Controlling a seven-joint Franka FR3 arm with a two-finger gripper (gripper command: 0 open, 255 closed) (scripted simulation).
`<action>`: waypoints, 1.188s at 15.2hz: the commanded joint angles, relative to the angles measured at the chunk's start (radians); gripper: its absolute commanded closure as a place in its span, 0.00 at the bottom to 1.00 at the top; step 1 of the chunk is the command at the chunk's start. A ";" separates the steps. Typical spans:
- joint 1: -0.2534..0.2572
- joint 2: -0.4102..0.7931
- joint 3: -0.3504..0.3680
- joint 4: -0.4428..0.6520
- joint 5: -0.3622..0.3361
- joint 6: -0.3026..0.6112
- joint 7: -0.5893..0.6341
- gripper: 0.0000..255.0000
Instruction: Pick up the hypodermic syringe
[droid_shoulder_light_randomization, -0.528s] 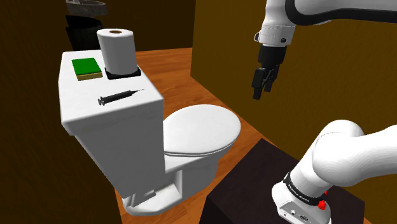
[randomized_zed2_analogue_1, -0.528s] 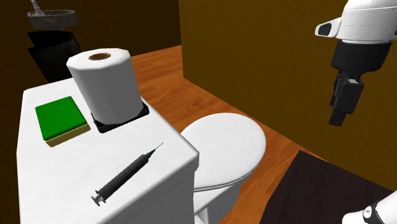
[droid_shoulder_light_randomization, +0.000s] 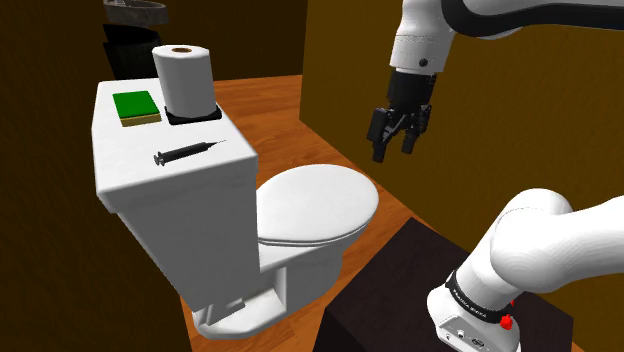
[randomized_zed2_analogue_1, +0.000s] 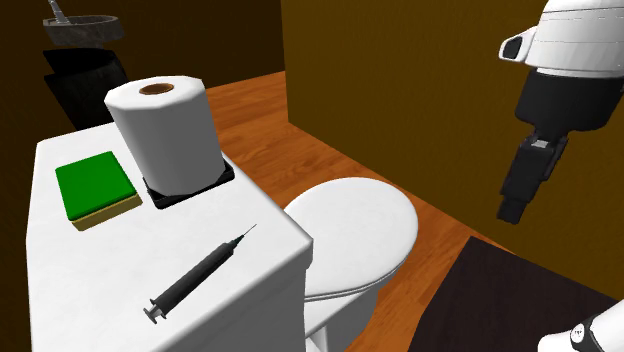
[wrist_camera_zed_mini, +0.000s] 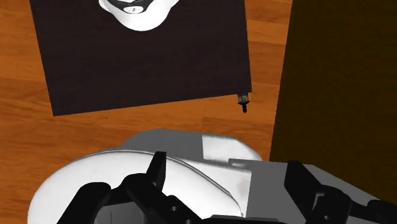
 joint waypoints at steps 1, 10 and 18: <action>-0.006 0.006 0.054 0.008 0.055 0.023 0.113 0.00; -0.078 0.159 0.289 0.158 0.199 0.164 0.574 0.00; -0.204 0.389 0.509 0.385 0.168 0.297 0.998 0.00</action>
